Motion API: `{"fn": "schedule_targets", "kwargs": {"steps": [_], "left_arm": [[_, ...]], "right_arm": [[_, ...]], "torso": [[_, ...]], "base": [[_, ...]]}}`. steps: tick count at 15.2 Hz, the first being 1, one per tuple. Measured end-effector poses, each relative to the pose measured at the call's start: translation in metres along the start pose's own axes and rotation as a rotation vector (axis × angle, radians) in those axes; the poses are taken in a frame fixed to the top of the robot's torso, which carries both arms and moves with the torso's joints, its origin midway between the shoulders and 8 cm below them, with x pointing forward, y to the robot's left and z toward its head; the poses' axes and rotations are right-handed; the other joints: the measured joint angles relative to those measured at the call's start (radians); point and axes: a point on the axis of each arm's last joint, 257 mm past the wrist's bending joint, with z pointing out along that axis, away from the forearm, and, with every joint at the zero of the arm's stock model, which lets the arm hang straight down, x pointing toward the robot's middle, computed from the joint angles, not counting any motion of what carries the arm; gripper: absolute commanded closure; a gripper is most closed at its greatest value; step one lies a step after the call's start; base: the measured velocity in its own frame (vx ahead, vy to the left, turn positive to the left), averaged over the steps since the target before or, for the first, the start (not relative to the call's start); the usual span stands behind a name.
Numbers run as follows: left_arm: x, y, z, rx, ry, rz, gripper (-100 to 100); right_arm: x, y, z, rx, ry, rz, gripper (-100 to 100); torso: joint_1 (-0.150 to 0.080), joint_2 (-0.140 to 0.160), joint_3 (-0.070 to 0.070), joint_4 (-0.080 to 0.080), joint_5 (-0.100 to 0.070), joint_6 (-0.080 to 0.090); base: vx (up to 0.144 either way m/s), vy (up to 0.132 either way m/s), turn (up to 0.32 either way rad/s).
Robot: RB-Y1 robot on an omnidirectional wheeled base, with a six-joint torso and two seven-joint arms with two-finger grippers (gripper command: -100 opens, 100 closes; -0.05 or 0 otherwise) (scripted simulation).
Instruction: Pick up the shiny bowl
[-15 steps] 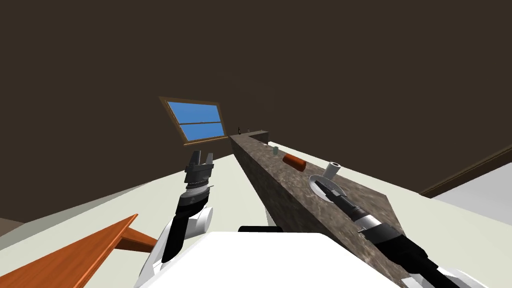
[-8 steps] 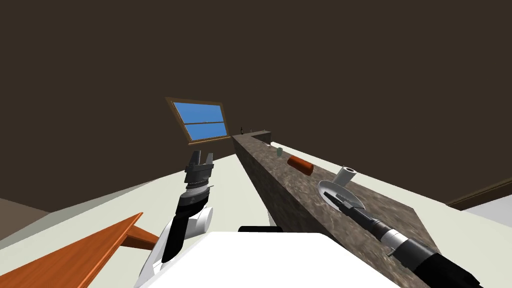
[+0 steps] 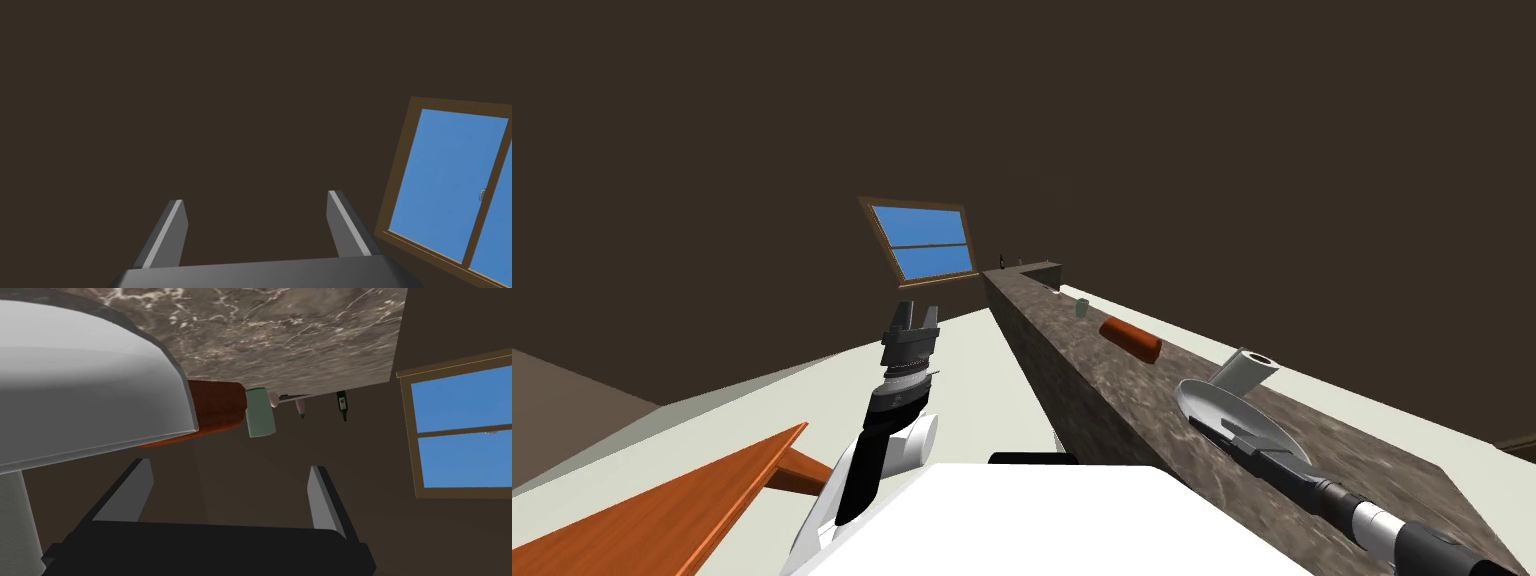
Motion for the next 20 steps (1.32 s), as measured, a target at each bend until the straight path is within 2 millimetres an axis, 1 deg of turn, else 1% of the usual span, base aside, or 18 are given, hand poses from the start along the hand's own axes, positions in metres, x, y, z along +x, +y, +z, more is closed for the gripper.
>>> {"fn": "schedule_targets", "kwargs": {"steps": [1,4,8,9,13,15,19,20], "left_arm": [[0.000,0.000,0.000,0.000,0.000,0.000,0],[0.000,0.000,0.000,0.000,0.000,0.000,0],[0.000,0.000,0.000,0.000,0.000,0.000,0],[0.000,0.000,0.000,0.000,0.000,0.000,0],[0.000,0.000,0.000,0.000,0.000,0.000,0],[0.000,0.000,0.000,0.000,0.000,0.000,0],[0.000,0.000,0.000,0.000,0.000,0.000,0],[0.000,0.000,0.000,0.000,0.000,0.000,0]], "right_arm": [[0.003,-0.003,-0.004,0.004,0.017,-0.010,-100],[0.021,-0.024,-0.017,0.035,0.105,-0.060,-100],[0.040,-0.045,-0.042,0.066,0.209,-0.111,-100],[0.048,-0.054,-0.048,0.077,0.245,-0.128,-100],[0.072,-0.081,-0.083,0.112,0.375,-0.187,-100],[0.082,-0.092,-0.096,0.124,0.437,-0.216,-100],[0.096,-0.117,-0.131,0.147,0.559,-0.265,-100],[0.101,-0.121,-0.140,0.151,0.584,-0.273,-100]], "torso": [[-0.001,0.001,0.001,0.000,0.000,0.000],[0.000,0.001,0.000,0.000,0.000,0.000],[-0.001,0.002,0.001,0.001,0.000,0.000],[0.000,0.002,0.001,0.001,0.000,0.000],[0.001,0.000,0.000,0.000,0.000,0.000],[0.002,0.000,0.000,0.000,0.000,0.000],[0.002,0.001,0.001,0.000,0.000,0.000],[0.002,0.002,0.001,0.001,0.000,0.000]], "base": [[0.066,0.039,0.069],[0.086,0.048,0.101],[0.058,0.036,0.075],[0.074,0.063,0.092],[0.090,0.059,0.092],[0.085,0.063,0.087],[0.071,0.062,0.084],[0.062,0.066,0.073]]}}
